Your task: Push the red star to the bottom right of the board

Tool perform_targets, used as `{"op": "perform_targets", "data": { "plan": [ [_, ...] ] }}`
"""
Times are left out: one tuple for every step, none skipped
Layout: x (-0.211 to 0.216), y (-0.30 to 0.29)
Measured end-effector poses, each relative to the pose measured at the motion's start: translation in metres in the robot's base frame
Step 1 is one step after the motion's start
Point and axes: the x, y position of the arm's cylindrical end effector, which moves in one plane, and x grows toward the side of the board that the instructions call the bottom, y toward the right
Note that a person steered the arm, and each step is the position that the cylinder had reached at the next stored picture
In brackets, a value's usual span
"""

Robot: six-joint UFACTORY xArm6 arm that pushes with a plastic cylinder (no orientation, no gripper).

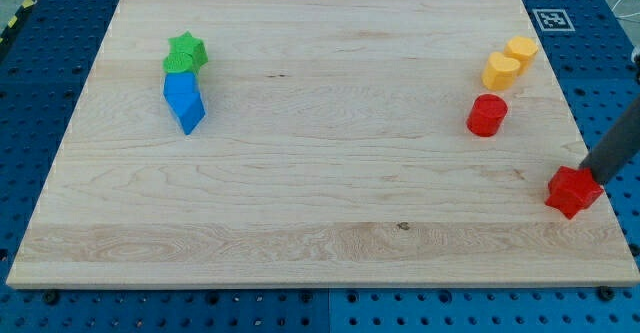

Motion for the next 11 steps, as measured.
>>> {"op": "perform_targets", "data": {
  "plan": [
    [-0.012,-0.011],
    [-0.012,-0.04],
    [-0.002,-0.049],
    [0.014,-0.049],
    [0.021,-0.046],
    [0.021,-0.033],
    [0.021,-0.017],
    [0.023,0.001],
    [0.033,0.008],
    [0.049,0.008],
    [0.064,0.008]
  ]
}}
